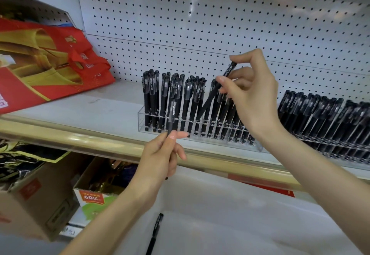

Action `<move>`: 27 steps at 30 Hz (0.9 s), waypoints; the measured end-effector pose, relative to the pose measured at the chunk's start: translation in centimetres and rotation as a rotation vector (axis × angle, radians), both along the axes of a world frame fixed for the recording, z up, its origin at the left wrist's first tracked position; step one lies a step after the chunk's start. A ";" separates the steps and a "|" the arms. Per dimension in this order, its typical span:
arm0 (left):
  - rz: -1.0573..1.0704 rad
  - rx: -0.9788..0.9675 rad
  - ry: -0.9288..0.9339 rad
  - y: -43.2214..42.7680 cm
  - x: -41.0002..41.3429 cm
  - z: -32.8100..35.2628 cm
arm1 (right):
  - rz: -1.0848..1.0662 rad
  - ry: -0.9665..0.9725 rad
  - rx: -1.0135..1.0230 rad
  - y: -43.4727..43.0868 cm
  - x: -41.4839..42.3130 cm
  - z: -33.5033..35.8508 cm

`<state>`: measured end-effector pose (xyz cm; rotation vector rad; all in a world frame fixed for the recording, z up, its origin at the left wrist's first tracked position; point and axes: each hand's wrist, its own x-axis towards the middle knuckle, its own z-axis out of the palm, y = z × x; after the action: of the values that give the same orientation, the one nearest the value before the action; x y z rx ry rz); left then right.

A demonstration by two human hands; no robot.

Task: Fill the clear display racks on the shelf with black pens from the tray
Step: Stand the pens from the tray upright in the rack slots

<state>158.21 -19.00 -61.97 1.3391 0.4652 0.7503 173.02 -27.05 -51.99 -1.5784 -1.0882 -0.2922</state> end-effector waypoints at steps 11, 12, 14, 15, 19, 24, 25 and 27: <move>-0.024 0.121 0.023 0.1 -0.2 -0.1 | -0.045 -0.112 -0.098 2.2 1.5 -2.4; -0.027 0.123 0.025 0.0 -0.2 -0.1 | -0.041 -0.127 -0.117 2.3 1.7 -2.5; -0.032 0.127 0.030 0.0 -0.1 -0.1 | -0.044 -0.163 -0.167 2.6 2.0 -2.6; -0.033 0.129 0.032 0.0 0.0 -0.1 | -0.056 -0.191 -0.196 2.6 2.1 -2.5; -0.039 0.133 0.036 0.1 0.0 0.0 | -0.082 -0.285 -0.261 2.8 2.2 -2.1; -0.041 0.131 0.037 0.1 0.0 0.0 | -0.084 -0.238 -0.296 2.7 2.2 -1.6; -0.042 0.133 0.039 0.0 0.0 0.1 | -0.080 -0.216 -0.295 2.7 2.3 -1.6; -0.049 0.136 0.048 -0.1 0.1 0.2 | -0.055 -0.173 -0.295 2.5 2.3 -1.5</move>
<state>158.29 -19.07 -61.82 1.4928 0.4242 0.7206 175.29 -24.54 -53.53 -1.8749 -1.2670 -0.3211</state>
